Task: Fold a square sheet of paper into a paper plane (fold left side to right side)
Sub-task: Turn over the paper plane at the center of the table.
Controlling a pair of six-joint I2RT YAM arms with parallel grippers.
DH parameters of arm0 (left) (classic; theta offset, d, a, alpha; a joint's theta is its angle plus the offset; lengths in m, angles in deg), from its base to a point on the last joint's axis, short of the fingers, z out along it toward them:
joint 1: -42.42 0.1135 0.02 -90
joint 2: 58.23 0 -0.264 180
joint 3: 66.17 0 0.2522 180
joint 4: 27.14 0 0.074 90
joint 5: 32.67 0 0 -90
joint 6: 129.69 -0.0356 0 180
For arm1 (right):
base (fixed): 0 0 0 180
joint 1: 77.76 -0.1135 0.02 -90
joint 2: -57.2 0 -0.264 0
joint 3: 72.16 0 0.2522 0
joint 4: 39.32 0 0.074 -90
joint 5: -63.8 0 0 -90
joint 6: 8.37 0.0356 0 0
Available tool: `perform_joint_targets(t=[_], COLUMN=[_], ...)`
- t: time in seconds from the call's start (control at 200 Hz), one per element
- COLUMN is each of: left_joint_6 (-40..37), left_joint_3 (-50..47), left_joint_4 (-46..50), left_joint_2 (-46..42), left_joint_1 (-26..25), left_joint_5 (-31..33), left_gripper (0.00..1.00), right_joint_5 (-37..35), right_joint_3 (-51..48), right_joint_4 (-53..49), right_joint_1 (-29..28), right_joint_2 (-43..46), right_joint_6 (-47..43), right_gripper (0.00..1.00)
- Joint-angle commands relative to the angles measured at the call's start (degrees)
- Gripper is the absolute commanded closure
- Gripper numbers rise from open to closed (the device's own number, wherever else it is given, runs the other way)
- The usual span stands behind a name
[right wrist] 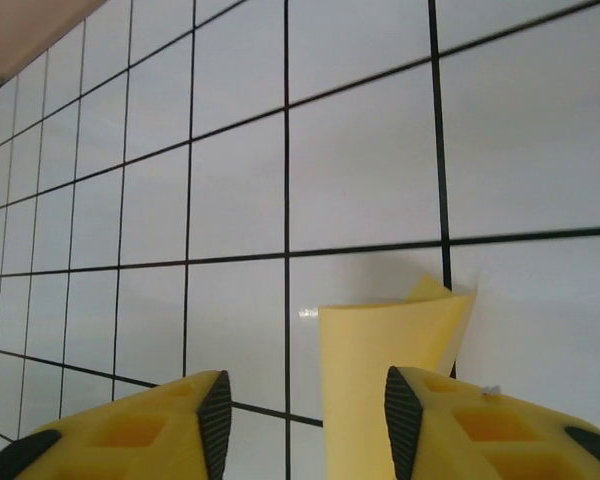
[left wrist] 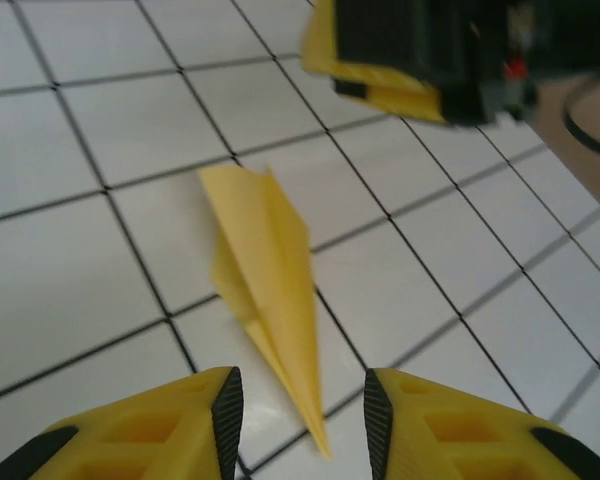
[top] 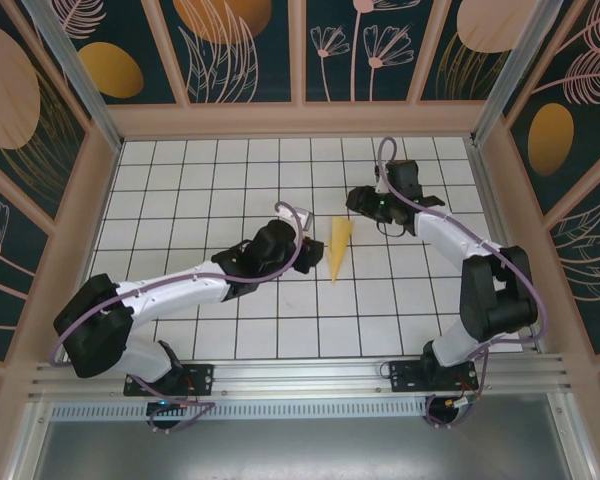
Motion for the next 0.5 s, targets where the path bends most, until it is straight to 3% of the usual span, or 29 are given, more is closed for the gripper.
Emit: perform_joint_targets(t=[0.0, 0.21, 0.29, 0.42, 0.495], left_joint_6=[1.99, 2.29, 2.65, 2.52, 2.61], left_joint_3=[-0.53, -0.16, -0.43, -0.35, -0.22], left_joint_4=[0.24, -0.16, 0.04, 1.09, 1.70], left_joint_2=[-1.16, -1.05, -1.31, -1.96, -2.50], left_joint_1=[0.21, 0.21, 0.21, 0.22, 0.20], left_joint_5=[13.42, 14.33, 14.70, 15.68, 16.91], left_gripper=[0.59, 0.58, 0.57, 0.58, 0.58], right_joint_5=[-3.42, -2.83, -3.79, -0.45, 3.07], right_joint_3=[-4.73, -5.44, -4.84, -6.33, -6.45], right_joint_4=[-3.35, -2.33, -3.68, -0.96, 0.77], right_joint_1=[-2.10, -4.42, -4.59, -4.96, -5.40], right_joint_2=[-0.74, -5.52, -7.22, -5.24, -3.10], right_joint_6=[3.79, 5.73, 5.63, 6.41, 5.67], right_gripper=[0.48, 0.51, 0.62, 1.00, 1.00])
